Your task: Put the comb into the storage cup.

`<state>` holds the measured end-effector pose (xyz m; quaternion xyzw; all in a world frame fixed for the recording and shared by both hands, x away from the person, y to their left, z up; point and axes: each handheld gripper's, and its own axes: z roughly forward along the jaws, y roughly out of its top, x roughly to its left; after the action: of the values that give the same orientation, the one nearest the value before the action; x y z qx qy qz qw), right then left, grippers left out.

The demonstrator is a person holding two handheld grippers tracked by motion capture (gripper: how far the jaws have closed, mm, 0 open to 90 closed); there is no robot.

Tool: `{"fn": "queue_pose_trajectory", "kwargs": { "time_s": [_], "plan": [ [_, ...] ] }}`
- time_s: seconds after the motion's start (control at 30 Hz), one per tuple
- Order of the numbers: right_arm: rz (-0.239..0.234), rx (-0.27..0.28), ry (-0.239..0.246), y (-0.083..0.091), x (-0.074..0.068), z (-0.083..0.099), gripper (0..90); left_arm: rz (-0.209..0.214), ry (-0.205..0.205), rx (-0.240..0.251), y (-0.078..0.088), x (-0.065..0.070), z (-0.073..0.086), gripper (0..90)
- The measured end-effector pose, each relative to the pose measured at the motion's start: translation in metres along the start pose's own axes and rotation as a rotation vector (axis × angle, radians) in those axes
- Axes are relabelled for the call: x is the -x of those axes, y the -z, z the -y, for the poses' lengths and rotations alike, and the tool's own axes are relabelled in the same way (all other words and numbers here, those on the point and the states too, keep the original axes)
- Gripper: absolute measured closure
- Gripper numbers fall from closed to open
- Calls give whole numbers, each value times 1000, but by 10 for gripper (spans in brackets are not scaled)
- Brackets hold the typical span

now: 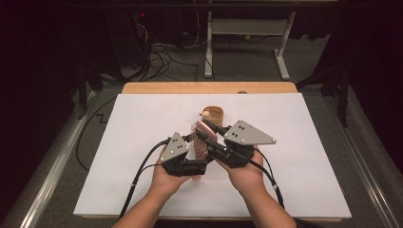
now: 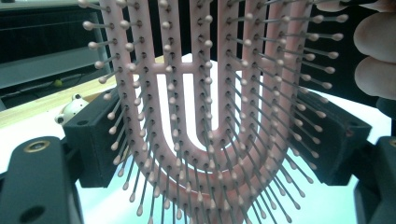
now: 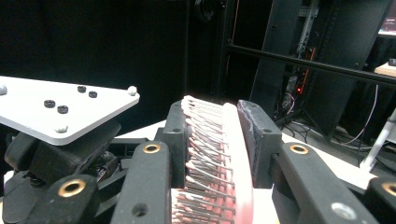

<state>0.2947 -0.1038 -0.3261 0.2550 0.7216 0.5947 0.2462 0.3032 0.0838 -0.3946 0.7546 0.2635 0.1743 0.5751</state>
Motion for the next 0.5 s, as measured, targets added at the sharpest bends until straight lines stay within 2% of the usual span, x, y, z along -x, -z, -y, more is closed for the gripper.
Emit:
{"fn": "queue_pose_trajectory", "kwargs": {
  "time_s": [0.17, 0.37, 0.5],
  "plan": [
    [-6, 0, 13, 0, -1, 0, 664, -17, -15, -3, 1, 0, -1, 194],
    [-30, -1, -3, -1, 0, 1, 632, -29, -25, 4, 3, 1, -3, 196],
    [-30, 3, -32, -2, 1, 1, 473, -42, -33, 2, 3, 1, -3, 197]
  ]
}}
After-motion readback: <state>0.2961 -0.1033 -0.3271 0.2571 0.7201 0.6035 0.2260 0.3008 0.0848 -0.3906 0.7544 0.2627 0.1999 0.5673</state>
